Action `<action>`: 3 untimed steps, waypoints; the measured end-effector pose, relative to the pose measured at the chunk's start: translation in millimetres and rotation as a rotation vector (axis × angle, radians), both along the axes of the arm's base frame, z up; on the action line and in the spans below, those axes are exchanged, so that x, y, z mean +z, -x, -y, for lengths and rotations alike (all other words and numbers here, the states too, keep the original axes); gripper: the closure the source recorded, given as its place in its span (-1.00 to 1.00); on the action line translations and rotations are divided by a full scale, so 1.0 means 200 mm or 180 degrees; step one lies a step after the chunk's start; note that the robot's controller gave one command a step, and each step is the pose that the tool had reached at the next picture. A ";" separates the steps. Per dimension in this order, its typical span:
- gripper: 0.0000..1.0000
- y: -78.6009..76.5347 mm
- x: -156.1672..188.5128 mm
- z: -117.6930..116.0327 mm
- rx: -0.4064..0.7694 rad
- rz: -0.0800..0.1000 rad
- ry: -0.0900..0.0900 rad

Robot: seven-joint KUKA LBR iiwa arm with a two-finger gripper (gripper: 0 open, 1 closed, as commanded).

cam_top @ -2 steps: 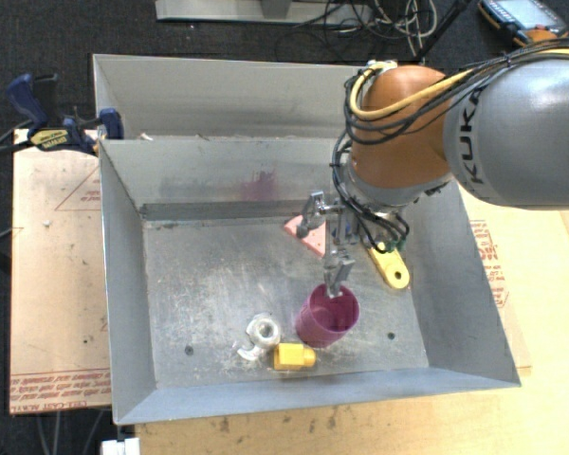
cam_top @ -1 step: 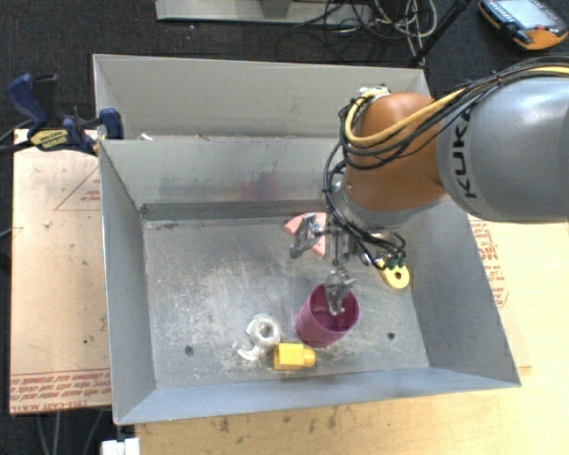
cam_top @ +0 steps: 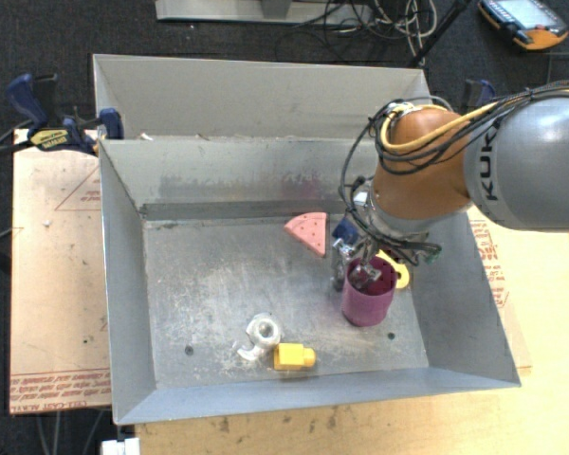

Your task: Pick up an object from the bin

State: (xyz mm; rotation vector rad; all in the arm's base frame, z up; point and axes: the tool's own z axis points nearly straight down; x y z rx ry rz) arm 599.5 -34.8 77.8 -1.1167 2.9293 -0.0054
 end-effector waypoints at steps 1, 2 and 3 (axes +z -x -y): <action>1.00 0.00 0.00 0.00 0.0000 0.0000 -0.0001; 1.00 0.00 0.02 -0.01 0.0003 -0.0008 -0.0001; 1.00 -0.10 0.15 0.04 0.0616 0.0010 -0.0003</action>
Offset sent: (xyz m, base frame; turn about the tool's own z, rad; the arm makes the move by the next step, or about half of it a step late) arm 0.0059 0.0186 0.0679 -0.0127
